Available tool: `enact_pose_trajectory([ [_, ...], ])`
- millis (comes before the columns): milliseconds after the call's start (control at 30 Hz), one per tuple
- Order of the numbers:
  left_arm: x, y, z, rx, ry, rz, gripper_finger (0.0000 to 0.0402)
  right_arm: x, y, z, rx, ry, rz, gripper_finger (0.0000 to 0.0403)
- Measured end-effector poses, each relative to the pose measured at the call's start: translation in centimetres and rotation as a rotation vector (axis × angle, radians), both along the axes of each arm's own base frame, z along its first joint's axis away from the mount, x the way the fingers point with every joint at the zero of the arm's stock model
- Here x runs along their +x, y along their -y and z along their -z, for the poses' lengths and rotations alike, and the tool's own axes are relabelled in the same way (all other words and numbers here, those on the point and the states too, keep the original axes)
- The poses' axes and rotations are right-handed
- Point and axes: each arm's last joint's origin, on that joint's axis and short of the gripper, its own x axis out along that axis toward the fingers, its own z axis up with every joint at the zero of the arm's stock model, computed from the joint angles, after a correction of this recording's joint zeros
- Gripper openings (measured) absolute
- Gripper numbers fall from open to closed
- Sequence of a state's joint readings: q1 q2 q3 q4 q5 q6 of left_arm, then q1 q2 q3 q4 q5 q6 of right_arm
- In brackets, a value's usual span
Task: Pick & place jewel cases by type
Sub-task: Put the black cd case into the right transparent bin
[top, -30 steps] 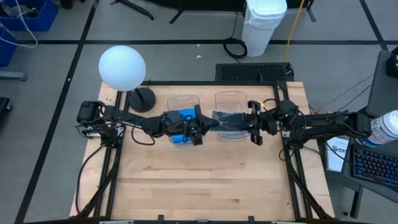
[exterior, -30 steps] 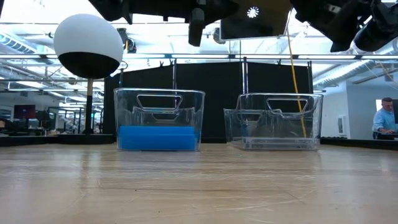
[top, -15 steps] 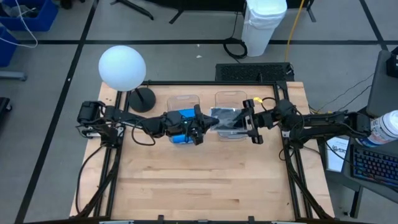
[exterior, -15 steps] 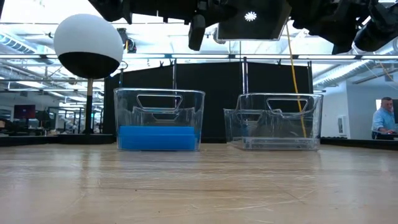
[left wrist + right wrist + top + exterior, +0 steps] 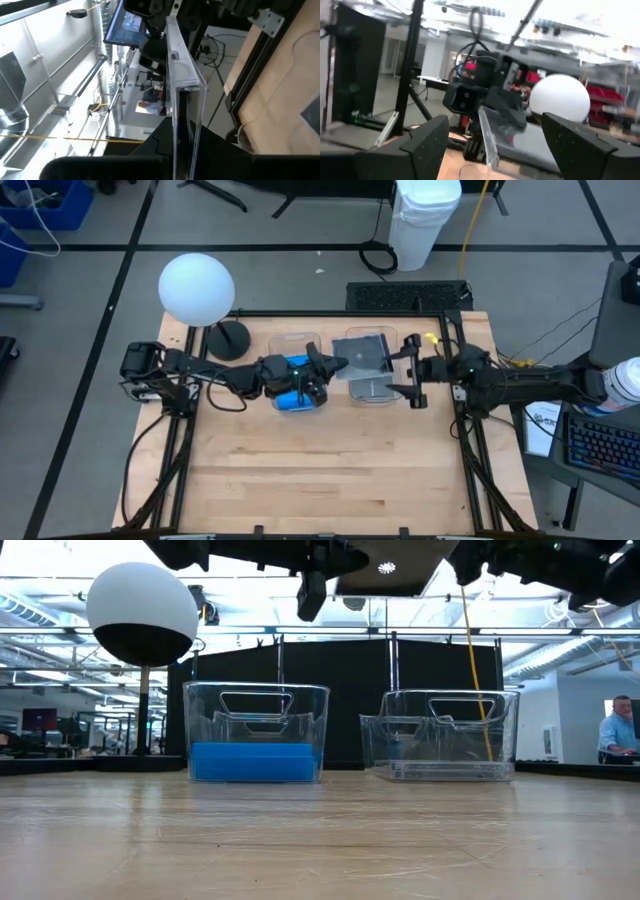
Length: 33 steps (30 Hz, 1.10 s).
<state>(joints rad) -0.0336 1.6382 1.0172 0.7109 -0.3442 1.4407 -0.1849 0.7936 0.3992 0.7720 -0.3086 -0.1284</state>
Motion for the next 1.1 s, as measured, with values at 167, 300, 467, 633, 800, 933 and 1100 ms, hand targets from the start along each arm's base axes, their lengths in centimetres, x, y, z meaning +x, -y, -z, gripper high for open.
enact_pose_trajectory([
  [167,0.0,0.5,-0.1,0.014,-0.003,-0.003,0.0022,-1.4,-0.3,-0.9,0.129,0.031,-0.021,0.0308],
  [300,0.0,1.0,-0.1,0.022,-0.005,0.009,0.0022,-2.4,-0.2,-1.3,0.237,0.044,0.021,0.0308],
  [467,-0.1,1.7,0.3,0.053,-0.049,0.019,0.0034,-2.9,0.3,-0.6,0.47,-0.029,0.144,0.0308],
  [633,-0.1,2.7,0.9,0.122,-0.139,0.03,0.0022,-2.9,0.5,0.6,0.663,-0.162,0.115,0.0309],
  [800,-0.3,4.0,1.3,0.168,-0.188,0.027,0.0027,-2.9,0.5,1.3,0.823,-0.244,0.071,0.0309],
  [933,-0.3,5.0,1.8,0.235,-0.227,0.037,0.0035,-2.7,0.8,1.8,0.936,-0.279,0.087,0.0309],
  [1100,-0.4,5.7,1.9,0.262,-0.243,0.049,0.0022,-1.9,0.9,2.5,1.032,-0.353,0.04,0.0309],
])
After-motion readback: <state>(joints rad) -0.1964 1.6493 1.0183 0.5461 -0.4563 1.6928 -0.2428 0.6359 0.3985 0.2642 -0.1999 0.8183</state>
